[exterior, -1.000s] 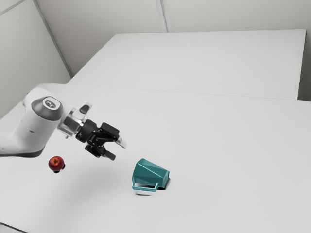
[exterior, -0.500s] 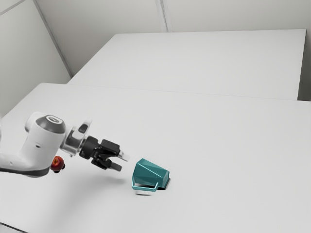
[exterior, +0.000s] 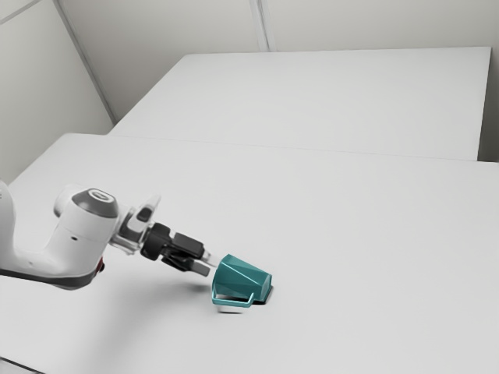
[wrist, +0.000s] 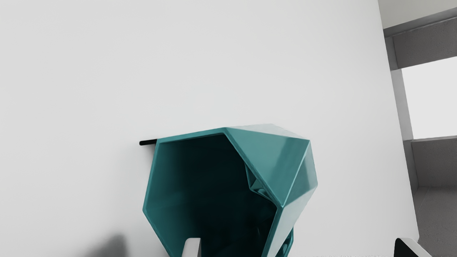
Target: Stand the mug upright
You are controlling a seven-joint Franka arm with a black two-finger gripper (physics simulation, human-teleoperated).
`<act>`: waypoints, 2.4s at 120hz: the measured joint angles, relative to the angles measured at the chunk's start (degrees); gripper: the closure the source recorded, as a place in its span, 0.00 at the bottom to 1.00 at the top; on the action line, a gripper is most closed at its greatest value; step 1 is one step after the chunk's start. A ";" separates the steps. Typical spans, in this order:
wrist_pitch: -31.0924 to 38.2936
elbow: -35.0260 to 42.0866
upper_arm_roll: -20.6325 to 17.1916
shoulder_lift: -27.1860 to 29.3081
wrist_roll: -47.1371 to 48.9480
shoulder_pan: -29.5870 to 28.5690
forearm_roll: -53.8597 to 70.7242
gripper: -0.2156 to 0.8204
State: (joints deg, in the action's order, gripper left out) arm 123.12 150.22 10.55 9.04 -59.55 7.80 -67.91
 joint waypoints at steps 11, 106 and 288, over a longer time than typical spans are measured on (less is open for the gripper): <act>0.41 -0.01 0.00 -0.47 -0.79 0.74 -0.20 0.22; 1.01 -0.11 0.00 -2.97 -8.72 5.53 -7.91 0.29; -0.42 -12.63 -1.35 5.33 5.30 4.31 32.16 0.97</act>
State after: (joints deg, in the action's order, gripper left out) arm 122.70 137.60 9.20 14.37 -54.25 12.11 -35.75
